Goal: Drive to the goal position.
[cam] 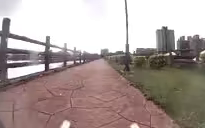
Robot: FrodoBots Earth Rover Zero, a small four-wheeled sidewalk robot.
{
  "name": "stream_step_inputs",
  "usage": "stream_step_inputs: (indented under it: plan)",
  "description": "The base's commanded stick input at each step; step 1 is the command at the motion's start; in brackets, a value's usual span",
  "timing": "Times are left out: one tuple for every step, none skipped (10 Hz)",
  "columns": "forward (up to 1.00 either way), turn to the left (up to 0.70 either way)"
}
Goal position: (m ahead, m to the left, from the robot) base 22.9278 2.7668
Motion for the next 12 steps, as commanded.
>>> stream_step_inputs:
  plan:
    - [0.7, 0.0]
    - [0.7, 0.0]
    - [0.7, 0.0]
    - [0.7, 0.0]
    - [0.7, 0.0]
    - [0.7, 0.0]
    - [0.7, 0.0]
    - [0.7, 0.0]
    - [0.7, 0.0]
    - [0.7, 0.0]
    - [0.7, 0.0]
    - [0.7, 0.0]
